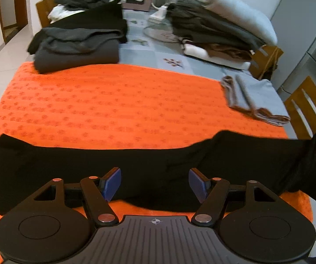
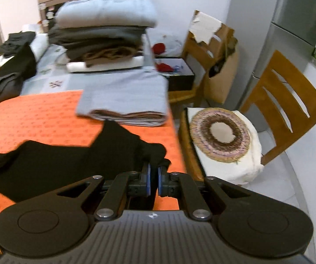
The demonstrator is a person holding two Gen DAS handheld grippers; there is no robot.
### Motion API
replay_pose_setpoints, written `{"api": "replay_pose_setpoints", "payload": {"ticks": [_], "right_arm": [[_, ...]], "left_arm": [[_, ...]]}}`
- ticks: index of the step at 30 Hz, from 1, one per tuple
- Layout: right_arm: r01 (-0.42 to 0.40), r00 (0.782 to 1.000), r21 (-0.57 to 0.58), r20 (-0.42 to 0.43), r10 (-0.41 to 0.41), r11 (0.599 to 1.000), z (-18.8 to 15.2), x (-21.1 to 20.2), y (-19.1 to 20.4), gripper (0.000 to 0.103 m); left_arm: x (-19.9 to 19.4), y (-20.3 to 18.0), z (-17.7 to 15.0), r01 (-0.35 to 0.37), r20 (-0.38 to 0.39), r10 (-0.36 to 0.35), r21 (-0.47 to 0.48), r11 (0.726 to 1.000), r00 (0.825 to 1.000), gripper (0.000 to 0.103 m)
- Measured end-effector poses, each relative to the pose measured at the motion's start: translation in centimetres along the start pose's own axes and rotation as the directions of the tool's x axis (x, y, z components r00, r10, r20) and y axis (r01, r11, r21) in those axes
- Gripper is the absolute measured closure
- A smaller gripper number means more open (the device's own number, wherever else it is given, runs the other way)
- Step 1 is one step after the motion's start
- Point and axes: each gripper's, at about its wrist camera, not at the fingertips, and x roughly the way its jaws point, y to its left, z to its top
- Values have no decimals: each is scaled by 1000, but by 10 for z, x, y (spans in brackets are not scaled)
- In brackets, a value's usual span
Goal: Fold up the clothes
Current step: 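Stretch the black trousers flat across the mat with both grippers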
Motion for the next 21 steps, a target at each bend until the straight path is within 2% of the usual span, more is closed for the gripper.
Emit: {"api": "replay_pose_setpoints", "payload": {"ticks": [5, 6, 10, 12, 14, 16, 21], "right_arm": [[44, 998, -5, -48, -44, 999, 0, 30, -43, 94], [57, 996, -11, -64, -57, 998, -1, 38, -50, 90], [142, 984, -64, -97, -148, 988, -4, 63, -66, 85], [148, 983, -65, -100, -154, 987, -5, 68, -74, 85], [122, 987, -65, -95, -127, 990, -3, 67, -75, 84], [79, 993, -77, -86, -85, 994, -1, 64, -66, 78], [-35, 997, -133, -74, 25, 991, 0, 60, -29, 77]], "left_arm": [[6, -35, -11, 3, 9, -2, -16, 1000, 1000, 31], [7, -41, -13, 2, 10, -2, -20, 1000, 1000, 31], [6, -38, -25, -28, 8, 28, -48, 998, 1000, 31], [5, -32, -31, -51, 6, 51, -72, 996, 999, 30], [4, -24, -37, -73, 2, 74, -102, 992, 997, 29], [3, -13, -42, -92, -6, 92, -134, 987, 996, 28], [-2, 16, -49, -137, -23, 135, -156, 978, 991, 27]]}}
